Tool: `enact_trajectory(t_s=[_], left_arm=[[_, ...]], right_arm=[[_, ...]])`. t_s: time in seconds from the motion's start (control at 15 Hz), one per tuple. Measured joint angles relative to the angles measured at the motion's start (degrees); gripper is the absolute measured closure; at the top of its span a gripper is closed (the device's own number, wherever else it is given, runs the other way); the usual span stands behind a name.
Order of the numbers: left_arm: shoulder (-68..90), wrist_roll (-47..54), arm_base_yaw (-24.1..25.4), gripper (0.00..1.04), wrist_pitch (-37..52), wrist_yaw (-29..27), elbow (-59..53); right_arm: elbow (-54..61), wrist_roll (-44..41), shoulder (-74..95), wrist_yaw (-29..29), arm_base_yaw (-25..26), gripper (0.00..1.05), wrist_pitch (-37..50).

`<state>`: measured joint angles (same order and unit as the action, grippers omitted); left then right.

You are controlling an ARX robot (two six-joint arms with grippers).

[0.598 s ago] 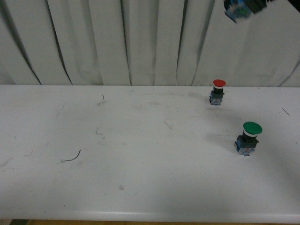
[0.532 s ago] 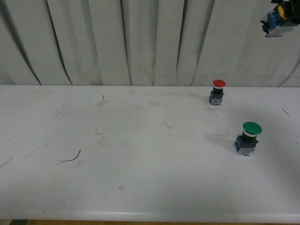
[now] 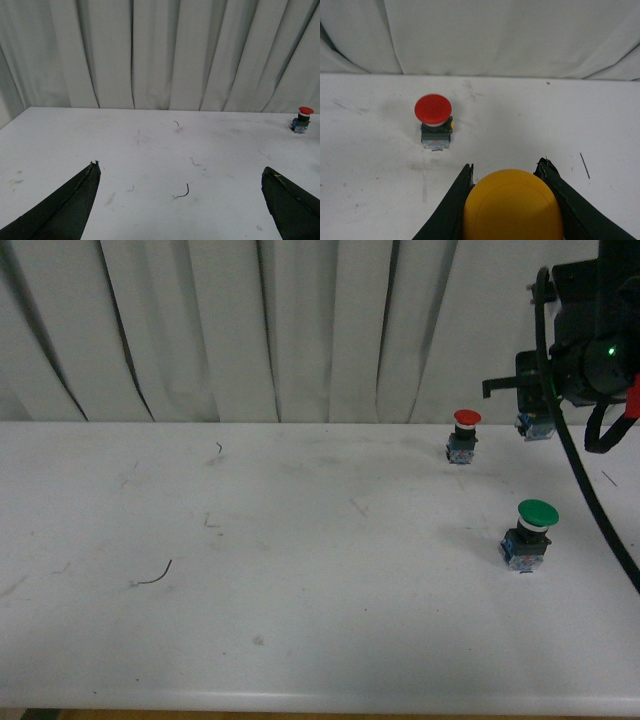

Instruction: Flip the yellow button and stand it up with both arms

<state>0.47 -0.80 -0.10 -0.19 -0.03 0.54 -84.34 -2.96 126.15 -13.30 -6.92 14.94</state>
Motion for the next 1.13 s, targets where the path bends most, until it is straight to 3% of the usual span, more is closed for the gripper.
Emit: enact_trajectory(t_s=[0.47,0.66,1.13], left_arm=[[0.00,-0.02,0.00,0.07,0.00,0.00,0.00],[0.00,0.00,0.00,0.07,-0.02,0.00,0.00],[0.00,-0.02,0.00,0.07,0.00,0.00,0.00]], right_arm=[[-2.60,0.48,4.11,-0.37,-1.05,0.70,-3.23],[-4.61,3.50,6.93,0.55,-3.13,0.70,-5.05],[-5.70,9.20,10.56,-1.36,-2.73,0.70,-5.05]])
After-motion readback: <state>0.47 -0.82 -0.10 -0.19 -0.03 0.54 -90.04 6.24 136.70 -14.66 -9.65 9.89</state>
